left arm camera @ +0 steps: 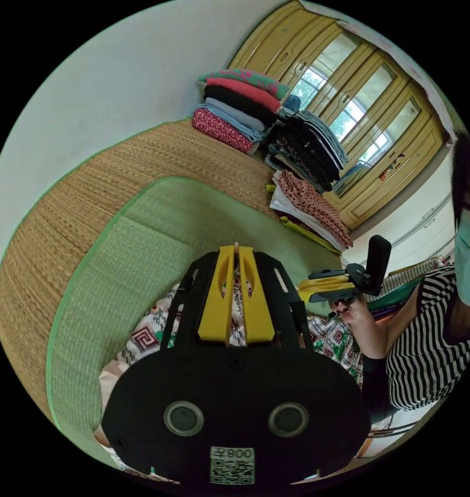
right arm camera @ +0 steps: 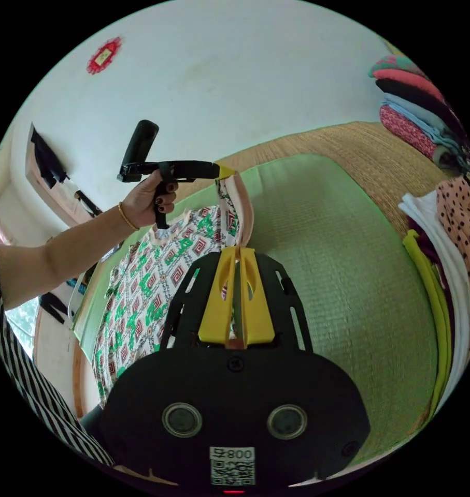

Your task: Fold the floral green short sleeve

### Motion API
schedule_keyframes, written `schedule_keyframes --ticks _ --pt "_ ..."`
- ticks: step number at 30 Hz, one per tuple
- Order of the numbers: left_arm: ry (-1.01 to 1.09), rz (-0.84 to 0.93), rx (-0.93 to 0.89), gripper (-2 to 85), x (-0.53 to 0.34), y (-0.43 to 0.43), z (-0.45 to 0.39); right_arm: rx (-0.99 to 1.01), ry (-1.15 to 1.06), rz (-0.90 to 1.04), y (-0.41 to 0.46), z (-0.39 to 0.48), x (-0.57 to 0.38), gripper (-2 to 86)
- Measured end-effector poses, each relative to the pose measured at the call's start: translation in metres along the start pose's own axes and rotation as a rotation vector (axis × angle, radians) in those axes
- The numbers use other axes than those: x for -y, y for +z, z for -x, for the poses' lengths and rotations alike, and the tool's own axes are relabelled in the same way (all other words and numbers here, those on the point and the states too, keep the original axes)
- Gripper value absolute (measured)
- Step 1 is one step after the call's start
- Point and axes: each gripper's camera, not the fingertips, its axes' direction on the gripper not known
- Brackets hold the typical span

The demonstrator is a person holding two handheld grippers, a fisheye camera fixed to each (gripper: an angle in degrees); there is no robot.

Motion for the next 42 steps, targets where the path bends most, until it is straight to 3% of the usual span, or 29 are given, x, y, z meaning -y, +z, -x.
schedule_keyframes --ticks 13,24,29,34,42 --pt "-0.151 -0.036 -0.065 2.7 -0.065 -0.033 0.069 0.138 -0.256 0.162 0.034 0.037 0.014 1.2" --pt "-0.268 -0.185 -0.16 6.5 -0.104 -0.064 0.1 0.177 -0.367 0.269 0.058 0.057 0.023 2.1" --pt "-0.147 -0.034 -0.172 6.3 -0.091 -0.039 0.075 0.161 -0.416 0.328 0.071 0.069 0.027 3.7" --pt "-0.169 0.067 -0.083 5.3 -0.105 -0.031 0.073 0.207 -0.424 0.38 0.083 0.072 0.033 5.2" --pt "-0.215 -0.064 -0.129 3.6 -0.12 -0.049 0.081 0.307 -0.417 0.354 0.088 0.078 0.045 1.6"
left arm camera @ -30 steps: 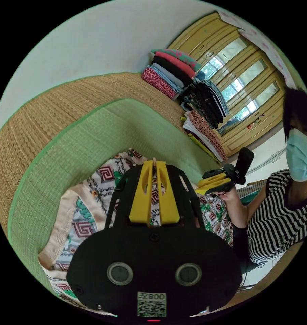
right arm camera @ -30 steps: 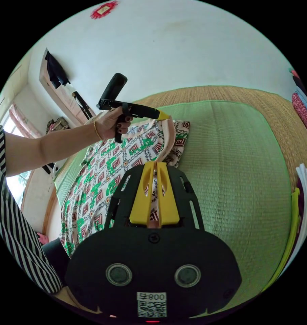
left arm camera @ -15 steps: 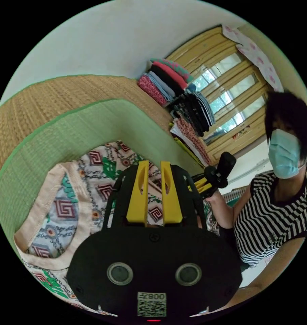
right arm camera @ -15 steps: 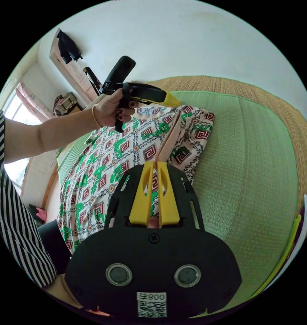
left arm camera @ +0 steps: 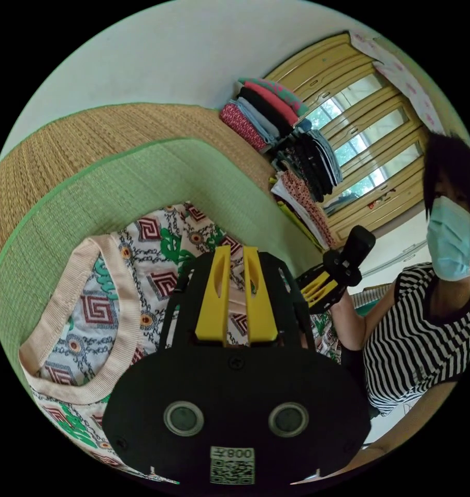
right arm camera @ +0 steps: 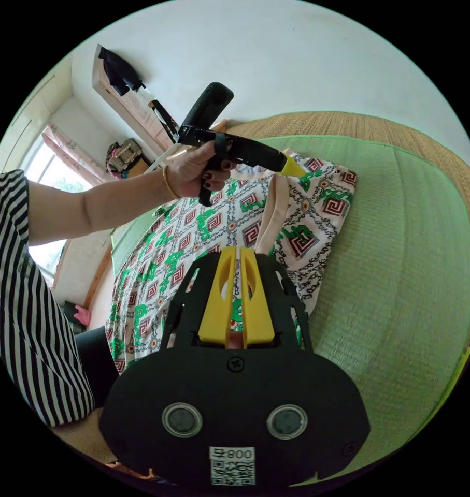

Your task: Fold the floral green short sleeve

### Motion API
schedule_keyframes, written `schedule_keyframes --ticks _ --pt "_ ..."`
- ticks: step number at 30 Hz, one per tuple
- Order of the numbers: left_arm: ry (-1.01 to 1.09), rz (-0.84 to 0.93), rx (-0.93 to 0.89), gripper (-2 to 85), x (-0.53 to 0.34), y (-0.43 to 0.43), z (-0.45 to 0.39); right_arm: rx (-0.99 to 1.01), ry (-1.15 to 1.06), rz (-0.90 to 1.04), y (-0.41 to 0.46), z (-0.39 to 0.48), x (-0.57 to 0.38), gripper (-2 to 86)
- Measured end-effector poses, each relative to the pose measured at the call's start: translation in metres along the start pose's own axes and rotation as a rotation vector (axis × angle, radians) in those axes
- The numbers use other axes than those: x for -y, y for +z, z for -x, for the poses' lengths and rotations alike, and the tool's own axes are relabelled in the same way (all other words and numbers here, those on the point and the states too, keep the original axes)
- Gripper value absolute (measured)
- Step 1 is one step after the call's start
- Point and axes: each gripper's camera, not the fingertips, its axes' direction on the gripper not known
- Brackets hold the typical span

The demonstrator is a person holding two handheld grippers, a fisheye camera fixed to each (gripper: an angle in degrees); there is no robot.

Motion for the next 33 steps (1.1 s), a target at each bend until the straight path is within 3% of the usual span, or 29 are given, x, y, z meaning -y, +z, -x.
schedule_keyframes --ticks 7,12,21,24,33 --pt "-0.035 0.104 0.213 0.9 0.0 0.023 0.004 -0.199 0.234 -0.03 0.005 -0.021 0.006 0.2" --pt "-0.016 0.107 0.247 0.3 -0.002 0.029 0.002 -0.311 0.314 -0.051 0.009 -0.022 0.012 0.1" --pt "0.029 0.061 0.238 0.2 -0.032 0.019 -0.012 -0.29 0.33 -0.05 0.028 -0.021 0.026 0.0" --pt "0.022 0.144 0.296 0.1 -0.042 0.029 -0.01 -0.265 0.327 -0.049 0.035 -0.02 0.031 0.0" --pt "0.056 0.052 0.329 0.1 -0.114 -0.004 -0.034 -0.261 0.323 -0.076 0.054 -0.014 0.041 0.0"
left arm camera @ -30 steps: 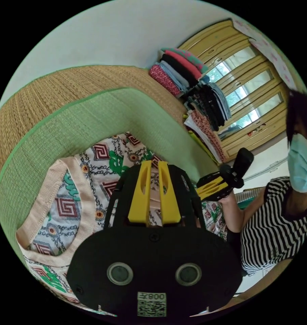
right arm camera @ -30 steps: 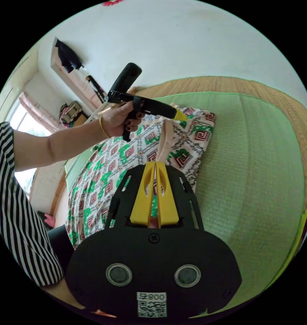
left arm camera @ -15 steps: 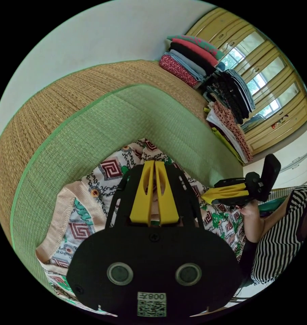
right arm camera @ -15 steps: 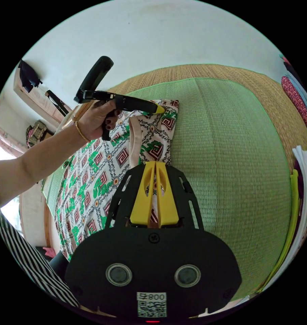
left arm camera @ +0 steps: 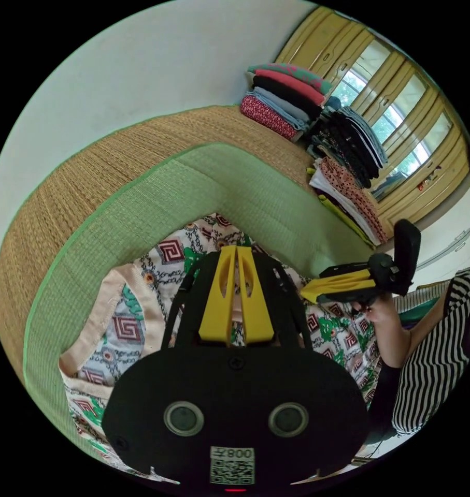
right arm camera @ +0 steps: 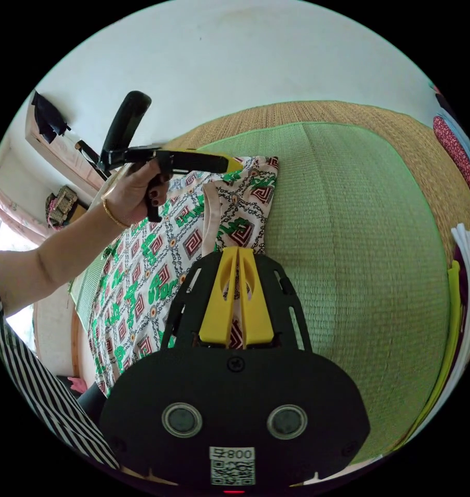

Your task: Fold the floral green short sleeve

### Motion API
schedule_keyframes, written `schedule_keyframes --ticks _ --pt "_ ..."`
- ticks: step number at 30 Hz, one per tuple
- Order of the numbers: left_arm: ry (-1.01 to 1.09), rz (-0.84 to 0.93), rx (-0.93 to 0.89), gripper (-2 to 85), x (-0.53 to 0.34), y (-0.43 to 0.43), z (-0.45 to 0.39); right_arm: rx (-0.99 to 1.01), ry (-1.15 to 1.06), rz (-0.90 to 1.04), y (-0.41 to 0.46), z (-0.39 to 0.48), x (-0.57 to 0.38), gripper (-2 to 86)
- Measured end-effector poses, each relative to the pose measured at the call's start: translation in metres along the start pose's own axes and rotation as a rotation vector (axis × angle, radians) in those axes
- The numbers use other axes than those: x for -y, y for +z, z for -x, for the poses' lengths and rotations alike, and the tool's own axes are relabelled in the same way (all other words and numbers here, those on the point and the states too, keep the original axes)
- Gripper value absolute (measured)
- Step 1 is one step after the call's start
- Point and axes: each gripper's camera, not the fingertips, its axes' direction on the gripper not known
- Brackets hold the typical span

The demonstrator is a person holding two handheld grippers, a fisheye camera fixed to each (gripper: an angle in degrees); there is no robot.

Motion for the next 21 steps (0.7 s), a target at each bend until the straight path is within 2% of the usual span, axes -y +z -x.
schedule_keyframes --ticks 4,10,13,16,19,21 --pt "-0.004 0.114 0.091 0.1 -0.038 0.013 0.0 0.025 0.018 0.029 0.017 0.005 0.004 0.0" --pt "-0.026 -0.039 0.015 0.1 -0.094 -0.011 -0.002 0.004 -0.006 -0.042 0.022 0.023 0.007 0.0" --pt "-0.029 0.083 0.017 0.2 -0.123 0.006 0.001 0.068 -0.009 0.071 0.049 0.027 0.012 0.1" --pt "-0.063 0.025 0.04 0.2 -0.154 -0.005 0.006 0.039 -0.027 0.054 0.054 0.038 0.015 0.1" --pt "-0.092 -0.071 -0.015 0.2 -0.19 -0.027 0.012 0.034 -0.057 0.023 0.061 0.052 0.018 0.1" --pt "-0.128 -0.065 -0.016 0.3 -0.214 -0.036 0.016 0.026 -0.063 0.074 0.077 0.059 0.022 0.1"
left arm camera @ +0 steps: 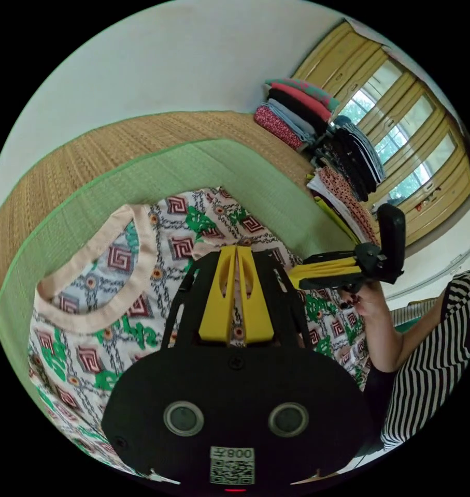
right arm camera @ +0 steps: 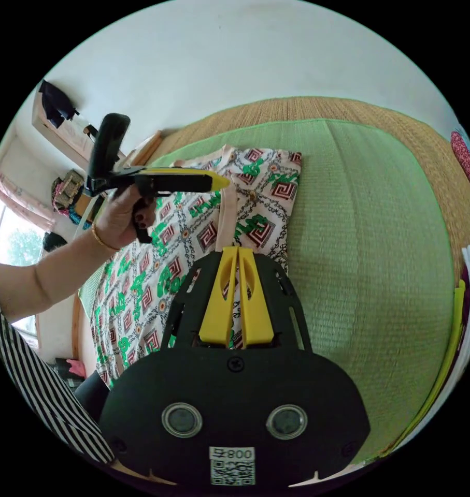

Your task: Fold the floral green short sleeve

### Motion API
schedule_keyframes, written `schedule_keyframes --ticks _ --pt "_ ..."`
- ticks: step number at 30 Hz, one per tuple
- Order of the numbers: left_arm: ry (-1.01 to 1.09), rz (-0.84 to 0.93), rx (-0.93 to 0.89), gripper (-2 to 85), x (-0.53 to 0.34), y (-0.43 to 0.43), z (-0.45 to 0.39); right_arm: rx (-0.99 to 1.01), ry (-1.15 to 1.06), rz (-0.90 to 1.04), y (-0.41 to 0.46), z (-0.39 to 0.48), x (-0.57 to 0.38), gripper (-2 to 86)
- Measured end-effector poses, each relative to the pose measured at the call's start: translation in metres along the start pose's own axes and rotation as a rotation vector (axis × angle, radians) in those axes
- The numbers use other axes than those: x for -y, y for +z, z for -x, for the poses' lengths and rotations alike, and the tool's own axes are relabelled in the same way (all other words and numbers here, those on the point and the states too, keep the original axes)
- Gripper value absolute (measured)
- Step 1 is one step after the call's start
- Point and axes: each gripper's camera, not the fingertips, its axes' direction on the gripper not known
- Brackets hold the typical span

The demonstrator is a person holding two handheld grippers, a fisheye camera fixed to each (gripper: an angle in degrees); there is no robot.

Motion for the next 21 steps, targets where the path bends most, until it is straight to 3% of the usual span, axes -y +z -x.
schedule_keyframes --ticks 6,11,16,21 --pt "-0.234 -0.143 -0.079 0.8 -0.117 -0.06 0.025 -0.077 -0.015 -0.007 0.024 0.019 0.008 0.1" --pt "-0.497 -0.246 0.057 3.7 -0.257 -0.135 0.04 -0.2 -0.066 -0.1 0.029 0.041 0.014 0.2" --pt "-0.805 -0.328 0.237 7.5 -0.384 -0.192 0.055 -0.006 -0.089 -0.123 0.046 0.064 0.029 0.4" --pt "-0.99 -0.439 0.185 9.0 -0.471 -0.207 0.075 0.223 -0.265 -0.019 0.088 0.132 0.068 1.6"
